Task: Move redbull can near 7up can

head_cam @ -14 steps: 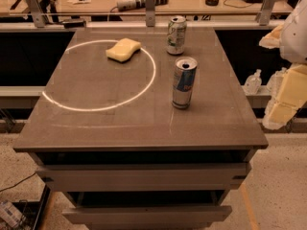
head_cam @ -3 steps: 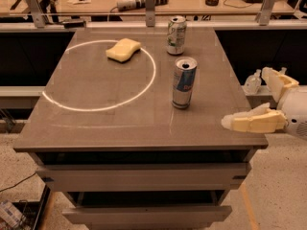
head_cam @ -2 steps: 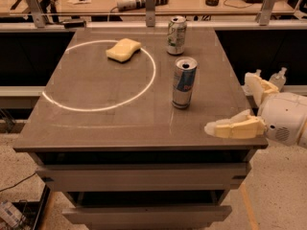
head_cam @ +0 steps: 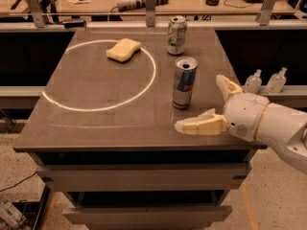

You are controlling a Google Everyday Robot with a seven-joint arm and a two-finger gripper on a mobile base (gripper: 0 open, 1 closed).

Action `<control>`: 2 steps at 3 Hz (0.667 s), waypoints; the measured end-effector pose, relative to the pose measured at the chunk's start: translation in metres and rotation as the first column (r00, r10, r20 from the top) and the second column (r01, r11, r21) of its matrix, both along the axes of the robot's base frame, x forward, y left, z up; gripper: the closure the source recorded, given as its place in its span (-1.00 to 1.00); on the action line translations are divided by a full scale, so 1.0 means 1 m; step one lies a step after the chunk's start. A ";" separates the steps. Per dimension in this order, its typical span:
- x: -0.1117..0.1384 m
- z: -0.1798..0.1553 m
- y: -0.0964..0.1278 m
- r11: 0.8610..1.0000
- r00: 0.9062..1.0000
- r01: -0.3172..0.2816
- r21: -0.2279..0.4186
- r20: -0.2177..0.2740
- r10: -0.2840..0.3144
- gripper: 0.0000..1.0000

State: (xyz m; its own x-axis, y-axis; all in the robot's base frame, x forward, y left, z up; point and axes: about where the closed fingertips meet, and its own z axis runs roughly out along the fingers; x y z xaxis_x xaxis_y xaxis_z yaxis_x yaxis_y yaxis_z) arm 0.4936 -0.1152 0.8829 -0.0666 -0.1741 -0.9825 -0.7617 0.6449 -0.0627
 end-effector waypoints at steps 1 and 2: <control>0.015 -0.010 0.021 1.000 1.000 -0.008 0.010 -0.007 0.008 -1.00; 0.029 -0.018 0.032 1.000 1.000 -0.009 0.020 -0.013 0.009 -1.00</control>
Offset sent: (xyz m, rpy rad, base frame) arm 0.0463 0.0410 -0.0287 0.0335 0.0247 0.0024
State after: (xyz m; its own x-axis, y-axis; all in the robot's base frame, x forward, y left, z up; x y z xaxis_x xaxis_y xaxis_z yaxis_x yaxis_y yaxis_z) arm 0.5224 -0.0832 0.8653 -0.0784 -0.1556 -0.9847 -0.7682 0.6390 -0.0398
